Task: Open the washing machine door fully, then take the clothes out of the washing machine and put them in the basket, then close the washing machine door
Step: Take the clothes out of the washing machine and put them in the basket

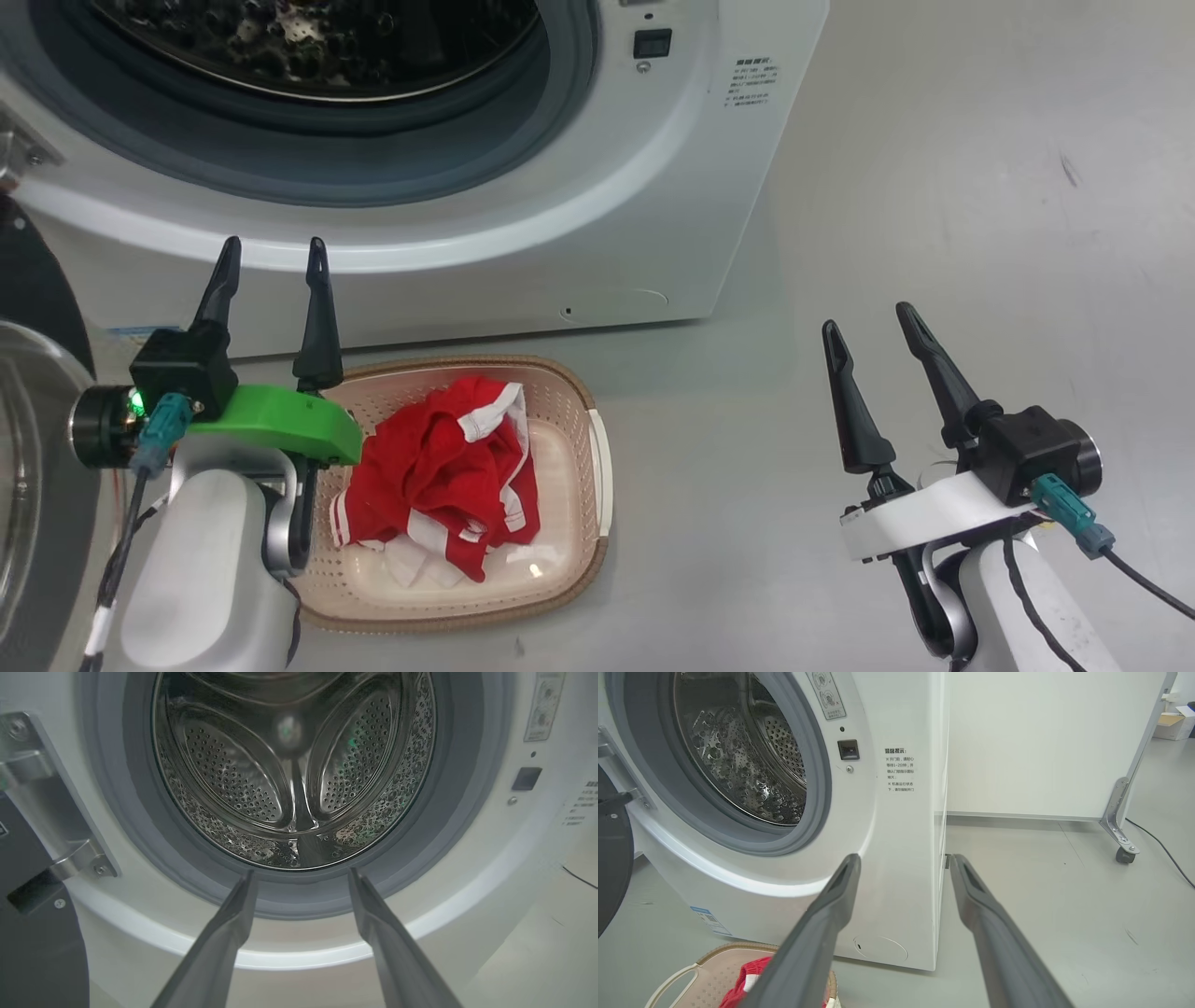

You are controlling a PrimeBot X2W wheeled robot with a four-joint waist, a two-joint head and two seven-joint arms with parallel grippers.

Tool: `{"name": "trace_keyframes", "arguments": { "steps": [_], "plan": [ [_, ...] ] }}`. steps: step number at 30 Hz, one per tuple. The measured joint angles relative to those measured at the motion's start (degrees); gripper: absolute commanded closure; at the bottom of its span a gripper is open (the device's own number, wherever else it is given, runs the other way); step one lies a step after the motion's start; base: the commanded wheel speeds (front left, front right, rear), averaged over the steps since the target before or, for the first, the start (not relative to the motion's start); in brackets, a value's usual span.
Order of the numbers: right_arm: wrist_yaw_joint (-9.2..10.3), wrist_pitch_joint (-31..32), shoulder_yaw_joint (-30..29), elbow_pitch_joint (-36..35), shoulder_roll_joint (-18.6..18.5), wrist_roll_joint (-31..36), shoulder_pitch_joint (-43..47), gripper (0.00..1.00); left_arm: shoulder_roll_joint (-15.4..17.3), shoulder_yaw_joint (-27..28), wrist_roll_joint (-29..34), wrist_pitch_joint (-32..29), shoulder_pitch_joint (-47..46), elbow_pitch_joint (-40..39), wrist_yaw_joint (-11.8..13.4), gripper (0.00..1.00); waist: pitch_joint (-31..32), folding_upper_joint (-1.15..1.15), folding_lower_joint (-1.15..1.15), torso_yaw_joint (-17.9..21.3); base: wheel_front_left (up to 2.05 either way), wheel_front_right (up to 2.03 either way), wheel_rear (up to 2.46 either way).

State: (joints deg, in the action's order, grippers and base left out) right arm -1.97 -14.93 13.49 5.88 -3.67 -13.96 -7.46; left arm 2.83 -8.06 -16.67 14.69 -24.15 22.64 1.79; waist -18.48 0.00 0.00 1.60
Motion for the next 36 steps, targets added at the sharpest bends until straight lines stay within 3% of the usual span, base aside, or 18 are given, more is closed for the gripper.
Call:
{"name": "trace_keyframes", "arguments": {
  "steps": [7,19,36],
  "plan": [
    [-0.10,0.0,-0.1,0.4,0.1,0.1,2.6,0.00,0.1,0.6,1.9,0.0,6.9,-6.9,1.0,0.00,5.4,0.00,0.00,-1.3,0.00,0.00,0.00],
    [0.21,0.0,-0.3,0.6,0.3,0.3,8.7,0.00,0.1,0.4,2.4,0.0,19.8,-12.3,2.0,0.00,13.0,0.00,0.00,-1.7,0.00,0.00,0.00],
    [2.12,0.0,-1.3,0.0,0.8,0.3,14.2,0.00,0.2,-2.0,2.7,0.0,31.3,-17.6,2.5,0.00,18.0,0.00,0.00,-1.4,0.00,0.00,0.00]
  ]
}}
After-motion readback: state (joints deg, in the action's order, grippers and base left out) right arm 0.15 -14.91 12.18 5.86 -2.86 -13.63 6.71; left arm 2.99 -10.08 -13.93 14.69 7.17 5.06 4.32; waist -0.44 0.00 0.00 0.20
